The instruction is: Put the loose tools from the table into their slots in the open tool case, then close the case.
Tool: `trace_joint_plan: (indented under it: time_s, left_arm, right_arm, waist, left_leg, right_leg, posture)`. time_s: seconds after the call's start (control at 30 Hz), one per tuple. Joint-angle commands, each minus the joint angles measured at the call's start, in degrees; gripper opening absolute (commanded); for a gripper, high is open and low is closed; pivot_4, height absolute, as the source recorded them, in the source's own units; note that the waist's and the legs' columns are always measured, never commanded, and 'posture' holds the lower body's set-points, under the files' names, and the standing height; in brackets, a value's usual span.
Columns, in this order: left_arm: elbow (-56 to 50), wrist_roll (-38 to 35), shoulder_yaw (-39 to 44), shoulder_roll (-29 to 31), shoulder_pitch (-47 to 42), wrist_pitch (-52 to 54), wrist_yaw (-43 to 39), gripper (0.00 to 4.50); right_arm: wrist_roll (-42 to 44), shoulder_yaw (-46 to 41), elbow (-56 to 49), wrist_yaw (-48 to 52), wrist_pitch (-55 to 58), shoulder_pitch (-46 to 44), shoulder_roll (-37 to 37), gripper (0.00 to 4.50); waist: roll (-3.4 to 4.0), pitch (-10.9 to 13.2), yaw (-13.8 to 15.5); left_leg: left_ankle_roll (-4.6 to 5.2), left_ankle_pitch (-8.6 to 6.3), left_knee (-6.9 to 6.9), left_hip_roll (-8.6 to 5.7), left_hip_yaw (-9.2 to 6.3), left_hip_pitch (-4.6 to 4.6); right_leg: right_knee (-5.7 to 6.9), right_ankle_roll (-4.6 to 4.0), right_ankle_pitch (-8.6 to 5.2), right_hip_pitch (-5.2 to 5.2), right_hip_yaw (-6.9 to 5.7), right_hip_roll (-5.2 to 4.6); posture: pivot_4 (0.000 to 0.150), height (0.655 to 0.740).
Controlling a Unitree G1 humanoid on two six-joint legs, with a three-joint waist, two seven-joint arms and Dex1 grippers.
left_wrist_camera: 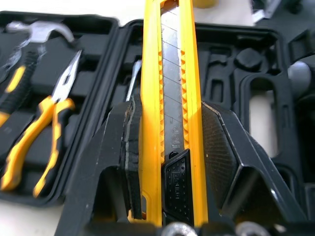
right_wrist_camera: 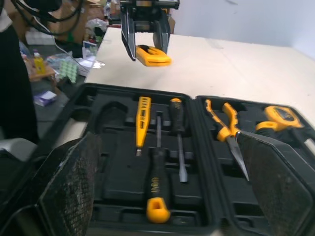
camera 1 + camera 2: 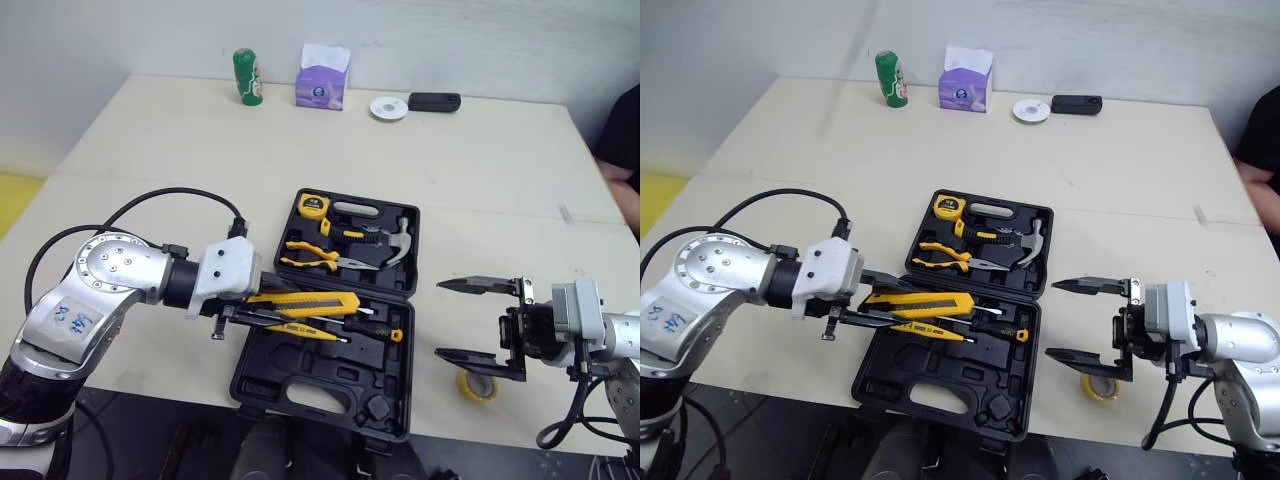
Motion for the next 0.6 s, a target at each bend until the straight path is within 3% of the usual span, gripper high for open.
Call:
trace_joint_plan:
  time_s: [0.03, 0.6]
  left_arm:
    - [-4.4, -0.8, -3.2, -1.2, -0.8, 2.7, 0.2, 1.26]
    - [-0.3, 9.5, -12.2, -2.8, 4.7, -5.2, -0.9, 1.26]
  right_arm:
    - [3.0, -3.4, -3.8, 0.4, 2.3, 2.4, -1.7, 4.50]
    - [-0.3, -1.5, -2.6, 0.3, 0.3, 4.9, 0.3, 4.50]
  waist:
    - [0.00, 0.0, -0.1]
    - [-0.02, 0.0, 0.0]
  left_leg:
    - [0.02, -0.01, 0.04, 0.00, 0.00, 0.00]
    - [0.09, -0.06, 0.37, 0.11, 0.03, -0.03]
  right_leg:
    - [0.00, 0.02, 0.01, 0.01, 0.03, 0.01]
    - [0.08, 0.05, 0.03, 0.04, 0.24, 0.13]
  posture:
    - [0.150, 0.7400]
    - [0.150, 0.7400]
